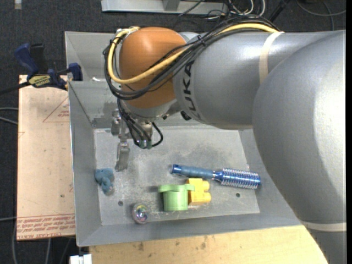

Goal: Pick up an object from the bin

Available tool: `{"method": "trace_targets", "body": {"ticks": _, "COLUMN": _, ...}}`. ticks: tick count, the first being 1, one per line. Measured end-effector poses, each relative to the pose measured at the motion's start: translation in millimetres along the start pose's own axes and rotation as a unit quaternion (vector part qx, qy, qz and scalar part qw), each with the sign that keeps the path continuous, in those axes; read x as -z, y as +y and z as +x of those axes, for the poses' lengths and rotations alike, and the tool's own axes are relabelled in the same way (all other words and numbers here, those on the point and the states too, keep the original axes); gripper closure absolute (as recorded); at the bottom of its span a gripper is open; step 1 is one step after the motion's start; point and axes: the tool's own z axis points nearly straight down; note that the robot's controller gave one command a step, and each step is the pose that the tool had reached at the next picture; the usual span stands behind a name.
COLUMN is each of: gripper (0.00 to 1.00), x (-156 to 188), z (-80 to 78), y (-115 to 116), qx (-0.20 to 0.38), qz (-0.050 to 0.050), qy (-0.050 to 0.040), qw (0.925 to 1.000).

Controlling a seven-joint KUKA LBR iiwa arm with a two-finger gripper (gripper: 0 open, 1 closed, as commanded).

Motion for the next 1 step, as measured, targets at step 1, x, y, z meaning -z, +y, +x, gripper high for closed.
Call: {"method": "trace_targets", "body": {"ticks": 1, "gripper": 0.00, "x": -123.7, "z": 52.6, "y": 0.8, "qx": -0.013, "qz": 0.002, "qy": 0.0048, "qw": 0.9999}}
